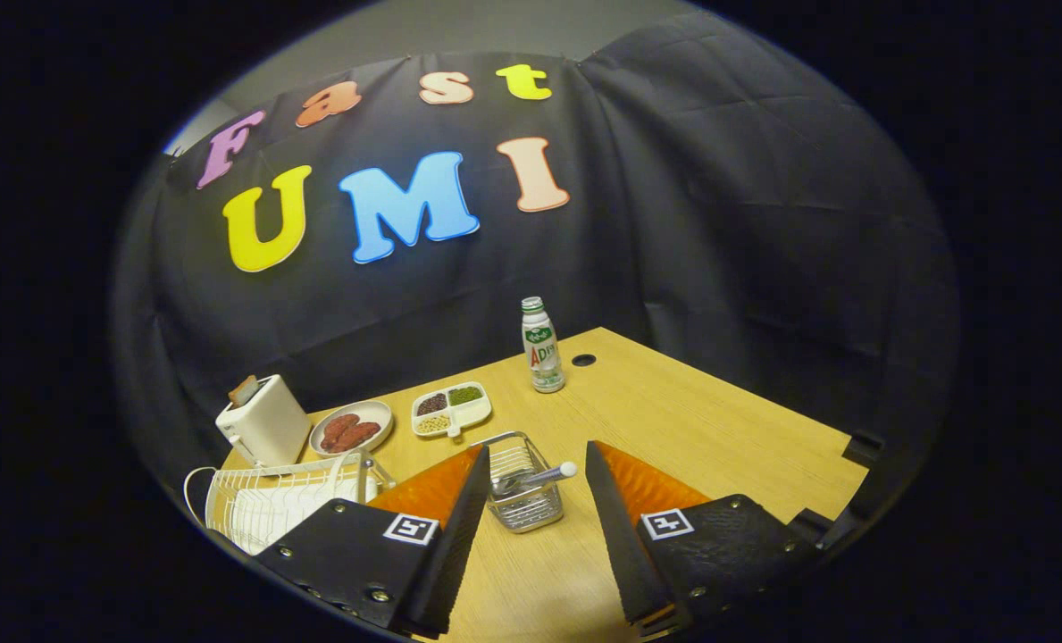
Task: Take the plate from the dish rack, then take the spoon from the basket and place it into the plate.
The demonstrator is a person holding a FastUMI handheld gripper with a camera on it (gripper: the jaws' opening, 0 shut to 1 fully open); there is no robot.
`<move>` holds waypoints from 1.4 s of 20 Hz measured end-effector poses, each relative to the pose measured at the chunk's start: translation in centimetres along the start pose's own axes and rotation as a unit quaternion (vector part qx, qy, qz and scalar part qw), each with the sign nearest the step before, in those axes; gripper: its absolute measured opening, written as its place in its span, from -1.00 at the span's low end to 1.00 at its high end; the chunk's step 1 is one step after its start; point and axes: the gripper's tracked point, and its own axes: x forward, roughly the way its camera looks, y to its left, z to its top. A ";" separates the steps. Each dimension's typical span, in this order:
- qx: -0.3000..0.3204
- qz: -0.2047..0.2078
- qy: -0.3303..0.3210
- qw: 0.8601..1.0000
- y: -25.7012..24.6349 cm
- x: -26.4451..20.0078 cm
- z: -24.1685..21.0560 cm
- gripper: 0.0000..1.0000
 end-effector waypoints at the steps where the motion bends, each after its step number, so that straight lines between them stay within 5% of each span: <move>1: 0.012 0.002 0.001 1.000 -0.2 0.8 -0.4 0.36; 11: 0.048 0.030 0.025 0.998 0.5 7.8 -3.4 0.35; 13: 0.039 0.032 0.028 0.998 0.6 8.3 -3.5 0.10; 15: 0.046 0.067 0.022 0.996 2.0 8.1 -2.9 -0.54; 18: 0.027 0.070 0.030 0.997 2.8 8.2 -2.9 -0.74; 22: -0.025 0.074 0.030 0.996 4.6 8.2 -1.8 -0.74; 23: -0.045 0.075 0.032 0.996 4.9 8.3 -1.5 -0.91; 28: -0.155 0.057 0.026 0.986 6.6 8.1 0.7 -0.91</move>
